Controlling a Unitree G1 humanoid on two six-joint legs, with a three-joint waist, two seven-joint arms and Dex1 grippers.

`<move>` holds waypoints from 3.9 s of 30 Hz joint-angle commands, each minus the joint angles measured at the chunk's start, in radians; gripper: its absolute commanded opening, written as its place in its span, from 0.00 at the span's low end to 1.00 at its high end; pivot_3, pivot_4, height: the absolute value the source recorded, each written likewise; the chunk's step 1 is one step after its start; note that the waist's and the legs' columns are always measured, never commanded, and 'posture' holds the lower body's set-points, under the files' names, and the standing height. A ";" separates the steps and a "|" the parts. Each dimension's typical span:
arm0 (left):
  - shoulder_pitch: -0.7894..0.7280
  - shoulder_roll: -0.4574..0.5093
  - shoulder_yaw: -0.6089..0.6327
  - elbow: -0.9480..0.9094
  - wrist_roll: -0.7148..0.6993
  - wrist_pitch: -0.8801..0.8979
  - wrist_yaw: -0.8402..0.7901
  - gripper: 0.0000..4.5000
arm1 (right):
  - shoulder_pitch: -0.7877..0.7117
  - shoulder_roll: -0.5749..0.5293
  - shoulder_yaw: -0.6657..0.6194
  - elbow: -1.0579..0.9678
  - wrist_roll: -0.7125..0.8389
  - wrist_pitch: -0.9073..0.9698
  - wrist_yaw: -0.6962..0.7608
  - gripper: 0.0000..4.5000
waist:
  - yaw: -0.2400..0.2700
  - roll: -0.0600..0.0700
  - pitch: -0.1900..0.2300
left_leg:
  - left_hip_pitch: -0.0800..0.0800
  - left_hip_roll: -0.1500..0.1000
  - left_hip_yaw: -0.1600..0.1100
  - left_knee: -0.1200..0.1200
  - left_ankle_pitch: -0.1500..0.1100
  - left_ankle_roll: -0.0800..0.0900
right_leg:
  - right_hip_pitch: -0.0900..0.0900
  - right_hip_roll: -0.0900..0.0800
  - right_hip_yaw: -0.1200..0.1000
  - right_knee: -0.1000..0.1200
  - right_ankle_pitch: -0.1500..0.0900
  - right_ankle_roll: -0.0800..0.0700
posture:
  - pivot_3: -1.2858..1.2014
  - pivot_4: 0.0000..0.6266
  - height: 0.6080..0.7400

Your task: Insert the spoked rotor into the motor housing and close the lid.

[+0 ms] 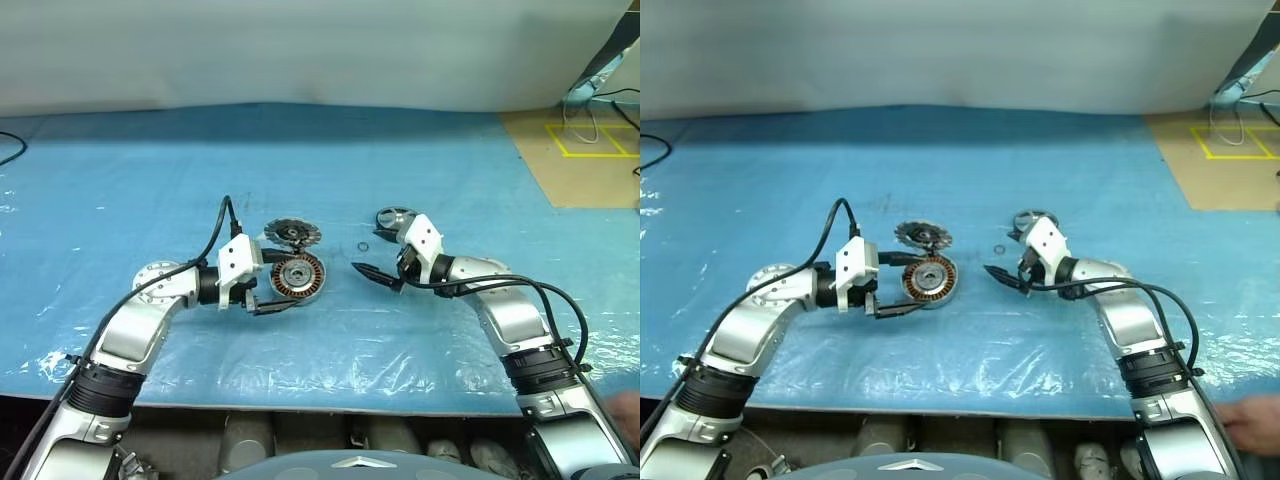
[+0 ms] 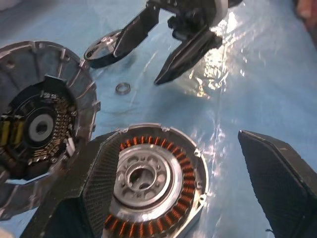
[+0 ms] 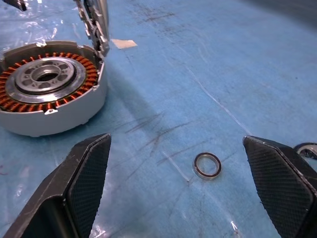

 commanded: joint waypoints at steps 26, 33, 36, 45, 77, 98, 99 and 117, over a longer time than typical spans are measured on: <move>-0.003 0.026 0.021 0.031 -0.030 -0.036 0.007 0.88 | 0.007 -0.002 -0.049 -0.003 0.010 -0.034 0.023 1.00 | -0.001 0.000 0.000 | 0.000 0.000 0.000 0.001 0.000 0.001 | 0.000 0.000 0.000 0.000 0.000 0.000 | 0.52 0.24 1.00; -0.018 0.022 0.013 0.046 -0.027 -0.039 0.008 0.88 | 0.006 -0.004 -0.049 -0.006 0.010 -0.032 0.032 1.00 | -0.002 0.000 0.000 | 0.000 0.000 0.000 0.001 0.000 0.001 | 0.000 0.000 0.000 0.000 0.000 0.000 | 0.52 0.24 1.00; -0.016 0.024 0.015 0.051 -0.026 -0.043 0.007 0.88 | 0.006 -0.005 -0.044 -0.011 0.010 -0.032 0.040 1.00 | -0.001 0.000 0.000 | 0.000 0.000 0.000 0.001 0.001 0.001 | 0.000 0.000 0.000 0.000 0.000 0.000 | 0.52 0.24 1.00; -0.005 0.026 0.045 0.050 -0.029 -0.046 0.033 0.88 | -0.040 0.047 -0.029 -0.002 0.002 -0.037 0.014 1.00 | -0.002 0.000 0.000 | 0.000 0.000 0.000 0.001 0.001 0.002 | 0.000 0.000 0.000 0.001 0.000 0.000 | 0.52 0.24 1.00; -0.068 0.101 0.115 0.025 -0.088 0.040 0.017 0.88 | -0.428 0.354 0.001 0.791 -0.154 -0.434 -0.157 1.00 | -0.005 0.000 0.000 | 0.001 0.000 0.000 0.004 0.001 0.001 | -0.001 0.000 -0.001 0.004 0.001 -0.001 | 0.52 0.24 1.00; -0.065 0.089 0.100 -0.020 -0.089 0.081 0.053 0.88 | -0.423 0.375 0.014 0.928 -0.233 -0.498 -0.198 0.42 | -0.005 0.000 0.000 | -0.001 0.002 0.000 0.008 0.001 0.001 | -0.003 0.000 0.000 0.010 0.000 -0.003 | 0.52 0.24 1.00; -0.065 0.089 0.100 -0.020 -0.090 0.082 0.053 0.88 | -0.421 0.376 0.013 0.927 -0.236 -0.497 -0.203 0.34 | -0.005 0.000 0.000 | 0.000 0.002 0.000 0.008 0.001 0.001 | -0.003 0.000 0.000 0.010 0.000 -0.003 | 0.52 0.24 1.00; -0.058 0.092 0.095 -0.033 -0.099 0.098 0.039 0.88 | -0.188 0.234 -0.021 0.497 -0.166 -0.349 -0.104 0.20 | -0.002 0.000 0.000 | 0.000 0.001 0.000 0.008 0.001 0.001 | -0.003 0.000 0.000 0.008 0.000 -0.003 | 0.52 0.24 1.00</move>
